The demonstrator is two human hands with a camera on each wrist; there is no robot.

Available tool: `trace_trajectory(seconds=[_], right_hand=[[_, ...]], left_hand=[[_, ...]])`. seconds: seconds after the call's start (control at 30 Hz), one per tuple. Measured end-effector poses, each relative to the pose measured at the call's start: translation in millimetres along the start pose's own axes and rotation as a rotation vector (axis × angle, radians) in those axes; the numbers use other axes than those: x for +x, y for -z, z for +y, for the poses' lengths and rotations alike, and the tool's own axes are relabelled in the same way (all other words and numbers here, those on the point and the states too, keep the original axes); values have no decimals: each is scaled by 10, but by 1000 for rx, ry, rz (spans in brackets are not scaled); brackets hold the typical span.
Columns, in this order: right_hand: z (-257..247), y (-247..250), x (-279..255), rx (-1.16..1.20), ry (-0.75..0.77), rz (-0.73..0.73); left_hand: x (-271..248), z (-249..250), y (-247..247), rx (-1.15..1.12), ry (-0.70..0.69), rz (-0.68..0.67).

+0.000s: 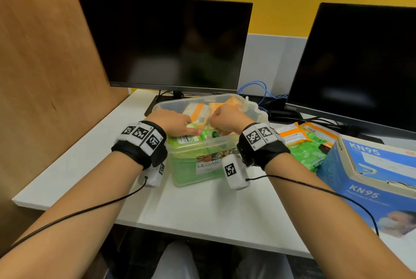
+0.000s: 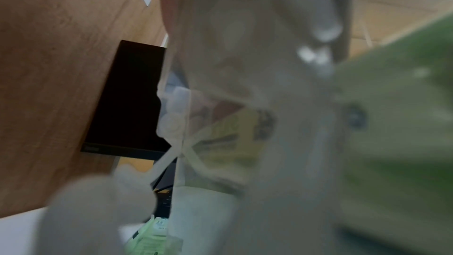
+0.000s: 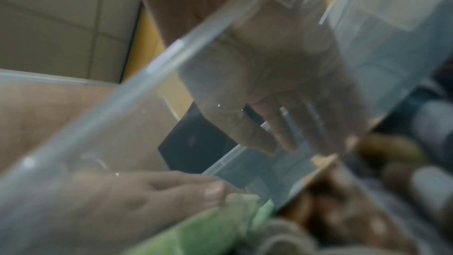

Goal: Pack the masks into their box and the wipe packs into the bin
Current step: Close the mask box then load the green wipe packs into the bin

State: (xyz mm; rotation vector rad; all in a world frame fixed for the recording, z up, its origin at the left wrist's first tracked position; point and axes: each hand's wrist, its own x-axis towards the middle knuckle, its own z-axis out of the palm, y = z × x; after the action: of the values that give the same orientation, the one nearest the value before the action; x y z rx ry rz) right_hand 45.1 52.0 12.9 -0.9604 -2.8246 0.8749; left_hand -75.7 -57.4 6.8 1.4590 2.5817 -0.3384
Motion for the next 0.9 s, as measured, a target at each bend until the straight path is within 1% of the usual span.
trace_trajectory(seconds=[0.03,0.07,0.13,0.2,0.27,0.33,0.4,0.43,0.47,0.5,0.53,0.57,0.6,0.63,0.67,0.7,0.73,0.77,0.8,0.83,0.9], right_hand=[[-5,-5,-2,-109,-39,13],[-22,-16,-9,-215,-76,-24],[-52,-32,1,-382,-128,-181],[-70,-10,16,-471,-131,-279],[-64,10,10,-523,-112,-302],[-49,-8,15,-500,-114,-260],[-27,-30,42,-329,-100,-141],[5,-27,66,-195,-68,-35],[51,0,72,-33,-27,105],[126,46,56,121,7,282],[236,108,18,205,27,483],[386,173,-30,217,9,673],[570,244,-87,187,-37,817],[789,295,-104,144,-112,892],[1018,349,-139,110,-208,880],[1235,378,-137,70,-319,786],[1449,366,-126,8,-436,624],[1614,332,-135,-86,-538,425],[1742,264,-154,-201,-604,246],[1856,172,-155,-317,-629,135],[1985,-18,-113,-485,-654,57]], left_hand=[[-5,15,-1,15,5,-16],[-13,26,5,27,8,-25],[-14,26,17,40,4,-26],[-15,14,23,44,-6,-18],[-13,0,23,46,-9,-10],[-8,-1,21,46,-10,-5],[-6,3,17,62,-5,-4],[-6,4,15,66,-2,-7],[-2,3,11,66,-1,-12],[4,1,10,63,-2,-18],[6,0,9,56,-6,-21],[9,-3,8,43,-10,-21],[9,-8,8,29,-12,-15],[9,-11,8,15,-12,-6],[10,-13,7,0,-9,5],[16,-17,1,-15,-3,13],[29,-18,-5,-21,3,18],[41,-15,-9,-17,12,19],[53,-20,-16,-9,22,19],[68,-20,-23,-3,29,16],[85,-18,-37,-2,39,11]])
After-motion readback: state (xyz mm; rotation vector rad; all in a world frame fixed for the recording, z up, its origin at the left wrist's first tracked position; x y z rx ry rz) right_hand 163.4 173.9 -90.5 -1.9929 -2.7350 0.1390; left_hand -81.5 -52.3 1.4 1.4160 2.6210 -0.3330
